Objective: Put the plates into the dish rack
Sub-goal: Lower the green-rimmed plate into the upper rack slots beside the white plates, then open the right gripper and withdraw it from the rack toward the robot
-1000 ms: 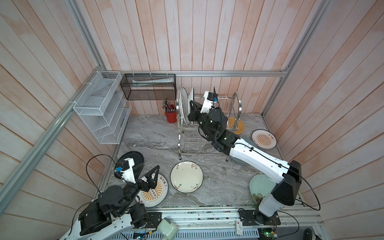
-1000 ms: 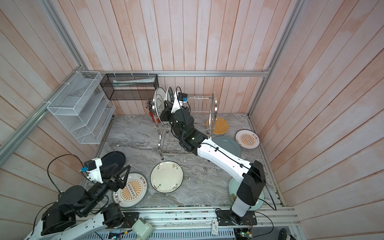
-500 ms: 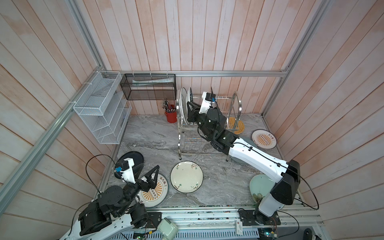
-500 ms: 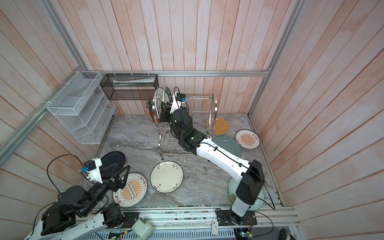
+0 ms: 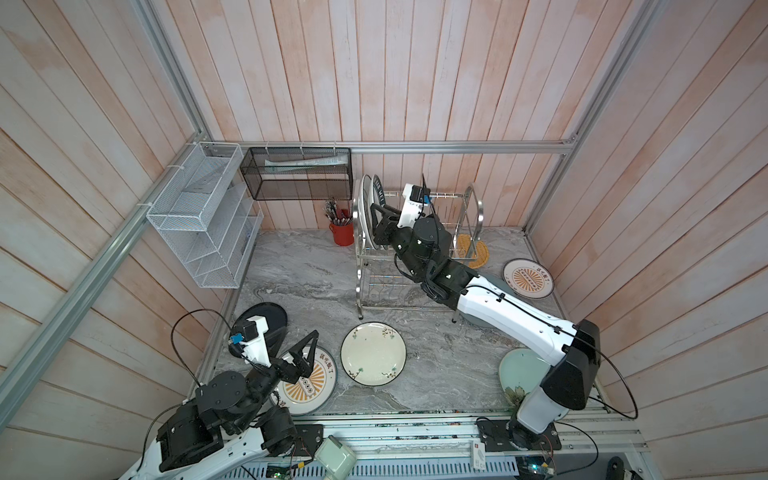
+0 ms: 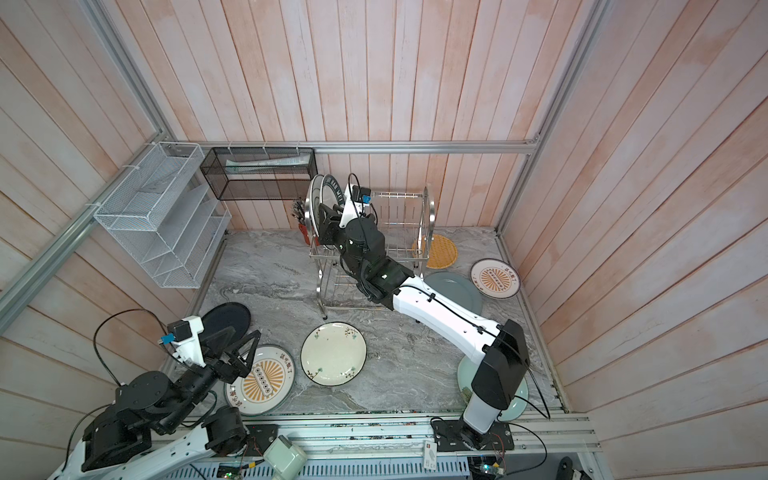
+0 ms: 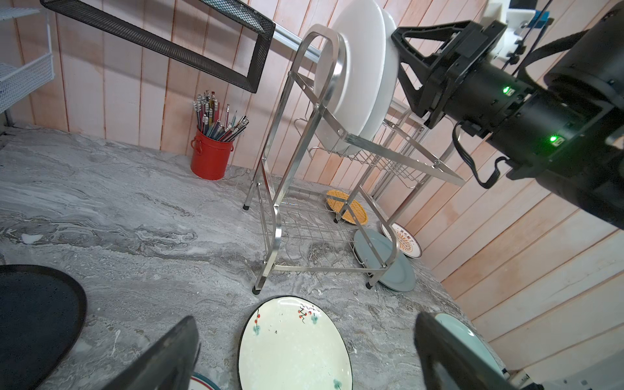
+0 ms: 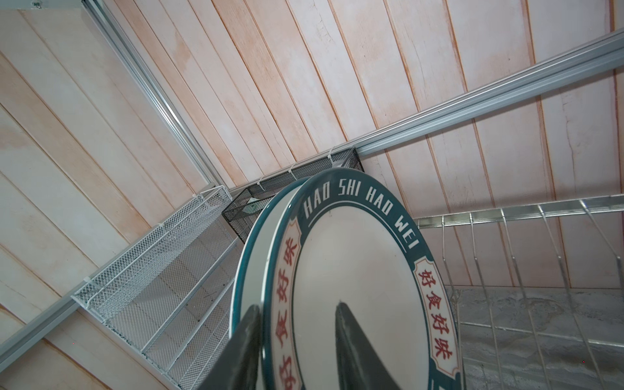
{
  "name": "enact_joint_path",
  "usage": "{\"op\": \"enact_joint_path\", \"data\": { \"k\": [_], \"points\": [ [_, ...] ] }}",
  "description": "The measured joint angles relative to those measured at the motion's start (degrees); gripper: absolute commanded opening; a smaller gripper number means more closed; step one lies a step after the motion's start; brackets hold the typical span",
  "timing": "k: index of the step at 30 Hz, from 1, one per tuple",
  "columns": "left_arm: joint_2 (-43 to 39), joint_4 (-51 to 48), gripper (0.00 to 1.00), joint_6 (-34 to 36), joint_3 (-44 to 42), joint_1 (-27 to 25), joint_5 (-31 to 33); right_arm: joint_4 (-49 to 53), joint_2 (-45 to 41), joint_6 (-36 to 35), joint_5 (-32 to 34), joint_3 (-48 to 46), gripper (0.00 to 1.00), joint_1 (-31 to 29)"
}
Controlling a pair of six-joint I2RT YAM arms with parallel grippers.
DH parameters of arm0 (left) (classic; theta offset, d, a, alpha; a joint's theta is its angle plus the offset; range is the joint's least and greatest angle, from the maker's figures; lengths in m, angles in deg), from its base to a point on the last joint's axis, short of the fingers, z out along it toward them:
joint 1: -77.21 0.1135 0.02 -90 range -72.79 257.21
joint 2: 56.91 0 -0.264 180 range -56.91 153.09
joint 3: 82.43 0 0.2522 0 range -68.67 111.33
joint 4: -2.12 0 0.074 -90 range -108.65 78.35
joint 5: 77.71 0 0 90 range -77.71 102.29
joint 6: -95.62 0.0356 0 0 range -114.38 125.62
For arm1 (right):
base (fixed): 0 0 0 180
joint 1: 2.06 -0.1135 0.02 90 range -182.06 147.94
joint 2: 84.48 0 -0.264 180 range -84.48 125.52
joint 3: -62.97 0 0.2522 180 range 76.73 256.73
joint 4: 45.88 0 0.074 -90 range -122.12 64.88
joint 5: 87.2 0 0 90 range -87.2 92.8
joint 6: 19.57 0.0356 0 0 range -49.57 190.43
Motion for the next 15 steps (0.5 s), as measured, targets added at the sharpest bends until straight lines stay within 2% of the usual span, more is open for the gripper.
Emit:
{"op": "enact_joint_path", "data": {
  "k": [10,15],
  "points": [
    [0.00,-0.15,1.00,-0.20,0.00,0.00,0.74,0.00,0.00,0.26,-0.87,0.00,0.48,0.00],
    [-0.04,-0.74,1.00,-0.48,0.02,0.00,1.49,0.70,-0.81,0.22,-1.09,-0.04,0.55,0.00]
  ]
}}
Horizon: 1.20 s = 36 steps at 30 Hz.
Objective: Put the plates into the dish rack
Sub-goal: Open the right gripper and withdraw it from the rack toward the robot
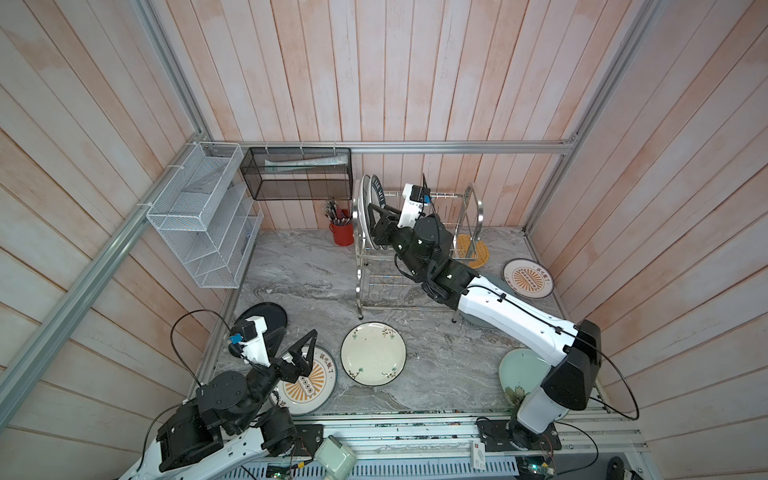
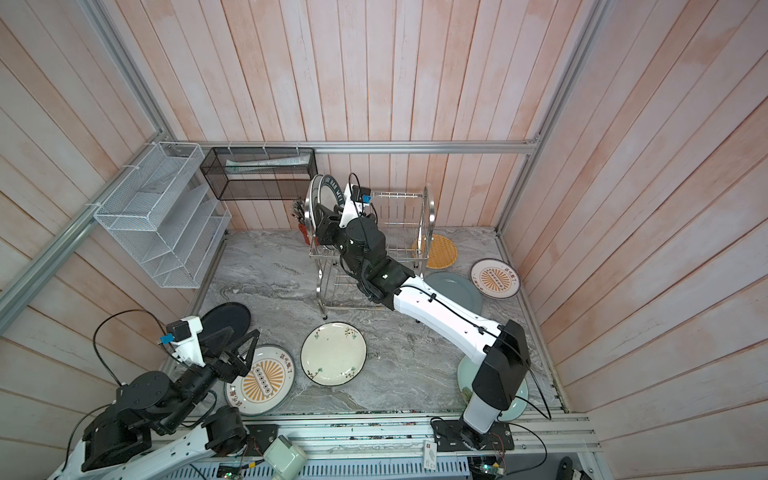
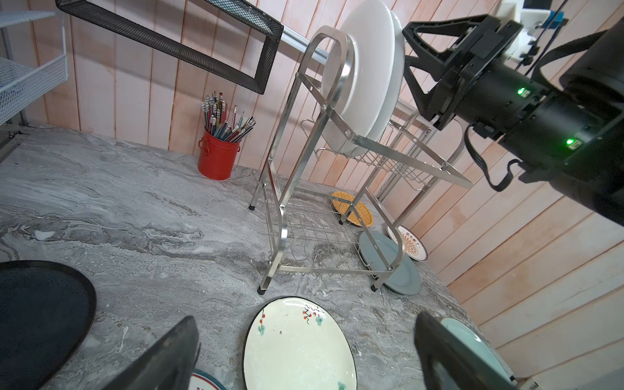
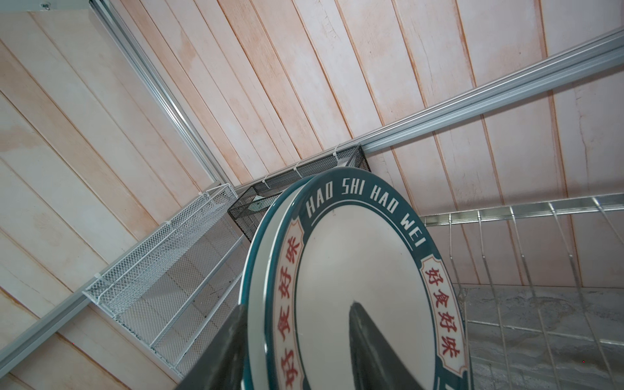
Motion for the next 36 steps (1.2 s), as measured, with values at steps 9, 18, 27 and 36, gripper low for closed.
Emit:
{"op": "enact_joint_path", "data": {
  "k": [9,18,27,36],
  "points": [
    [-0.04,-1.01,1.00,-1.16,0.00,-0.02,1.33,-1.29,-13.44,-2.45,-1.86,-10.93,0.76,0.07],
    [6.64,-3.89,1.00,-4.72,1.33,-2.60,4.44,-0.70,-32.92,-6.14,-4.04,-29.64,0.90,0.24],
    [19.34,-11.50,1.00,-16.46,3.74,-6.25,7.96,1.22,-44.04,-7.48,-10.47,-50.64,0.97,0.28],
    [26.93,-5.95,1.00,-18.71,-0.28,14.53,-9.35,-2.97,-44.85,-7.54,-14.47,-62.29,0.97,0.28]
  ]
}}
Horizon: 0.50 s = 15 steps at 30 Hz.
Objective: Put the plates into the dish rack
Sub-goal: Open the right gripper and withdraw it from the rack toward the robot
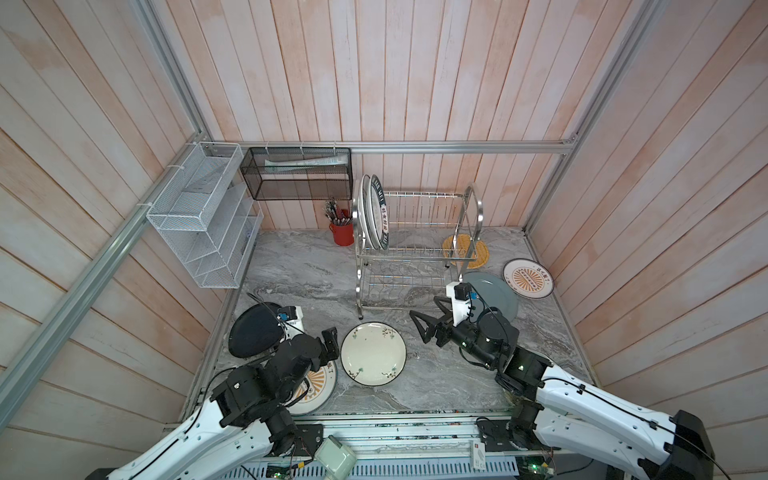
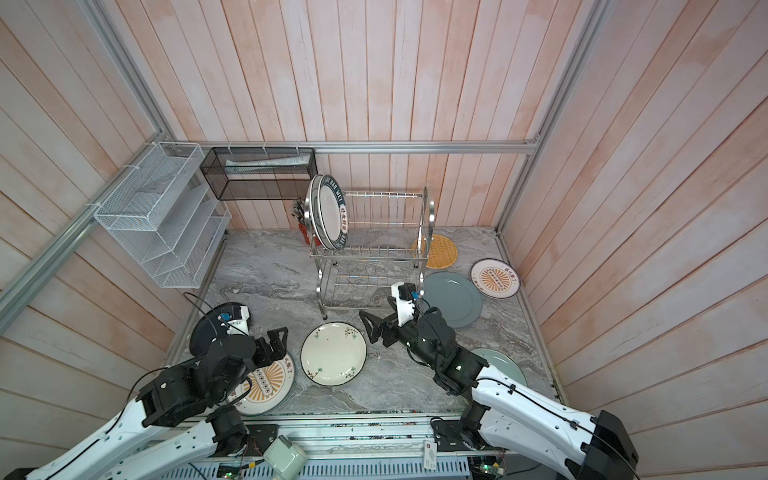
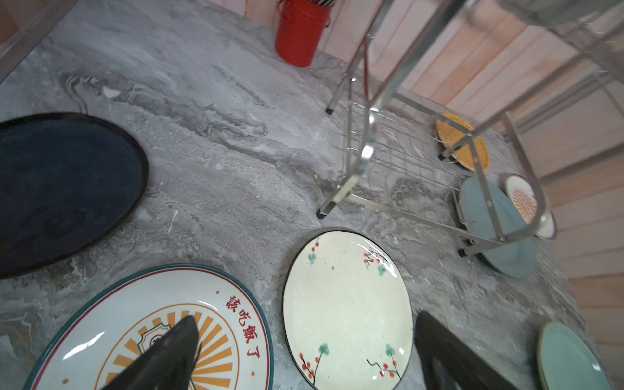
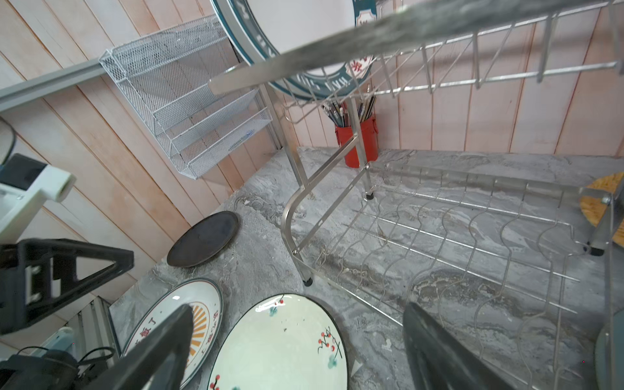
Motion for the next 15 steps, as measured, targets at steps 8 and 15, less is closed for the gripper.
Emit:
{"op": "enact_joint_path", "data": {
  "k": [8,15],
  "points": [
    [-0.04,1.73,1.00,-4.70,-7.15,26.58,-16.87,-6.64,2.82,-0.39,-1.64,-7.87,0.97,-0.44],
    [-5.22,-3.23,1.00,-16.63,-8.33,30.93,-12.66,-10.38,6.73,-0.37,-1.95,-8.83,0.97,-0.79]
  ]
}}
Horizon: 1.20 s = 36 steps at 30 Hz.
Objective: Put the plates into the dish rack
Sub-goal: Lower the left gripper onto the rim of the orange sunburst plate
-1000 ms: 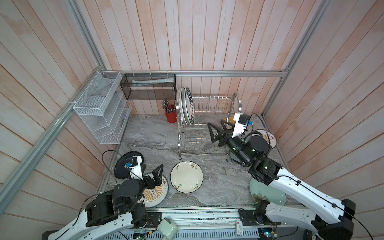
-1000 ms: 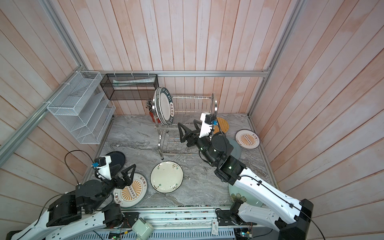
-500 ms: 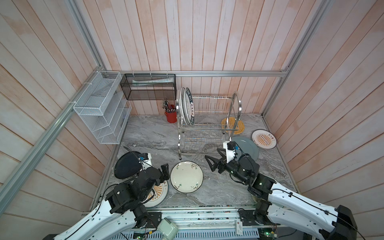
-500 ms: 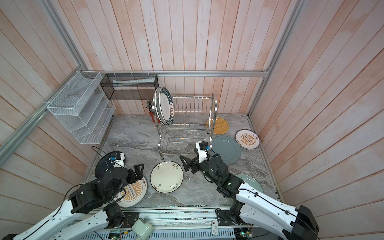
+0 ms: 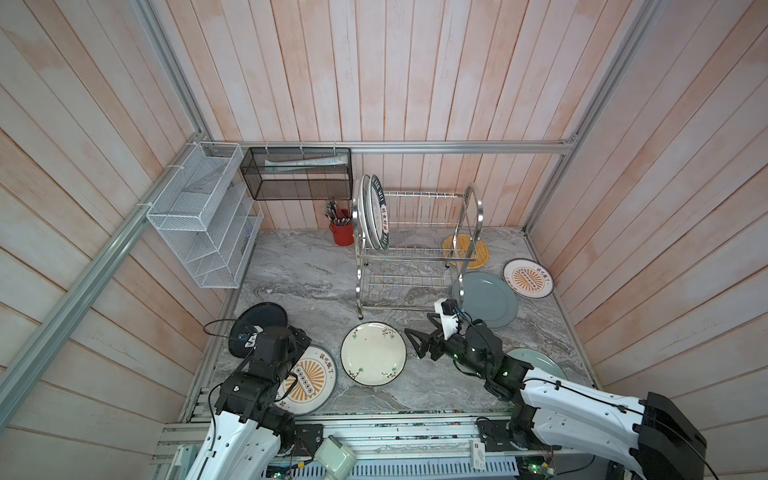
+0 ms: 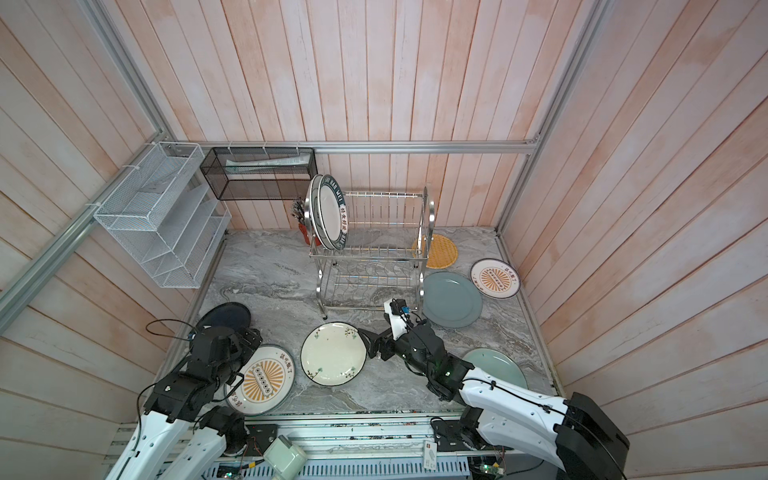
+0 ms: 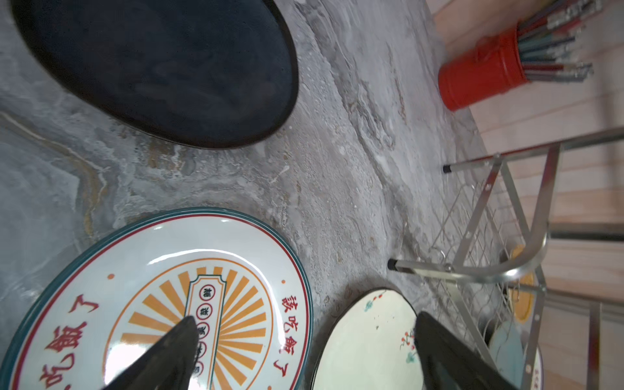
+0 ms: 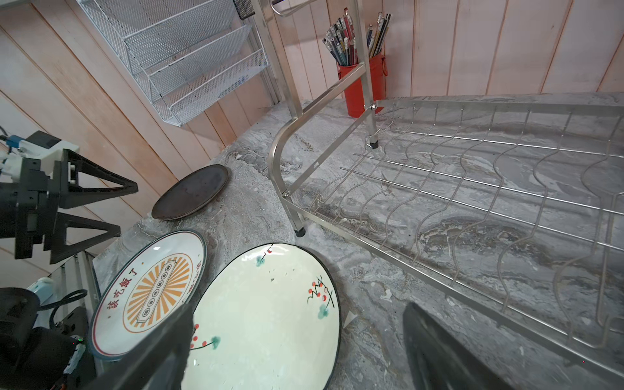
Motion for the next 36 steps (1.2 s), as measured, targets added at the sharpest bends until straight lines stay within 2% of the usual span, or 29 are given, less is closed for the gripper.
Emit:
{"op": "enact_joint_path", "data": {
  "k": [6,12,18,23,36],
  "points": [
    [-0.31,-0.70,1.00,-4.72,-4.13,3.19,2.69,-1.73,3.26,-0.04,-0.57,0.02,0.97,-1.68],
    [0.72,3.06,1.00,-2.62,-8.44,3.89,-0.59,-2.54,4.55,-0.04,-1.27,0.02,0.97,-1.99],
    [10.01,12.61,1.00,1.90,-9.73,3.89,-8.15,-3.10,4.66,-0.04,-1.44,0.02,0.97,-2.29],
    [14.29,21.27,1.00,2.86,-12.35,3.82,-13.29,-3.28,5.29,-0.04,-1.44,0.02,0.97,-2.34],
    [27.17,45.22,1.00,-1.01,-14.08,2.08,-16.39,-4.26,8.09,-0.04,-1.62,0.02,0.97,-2.34]
  ]
}}
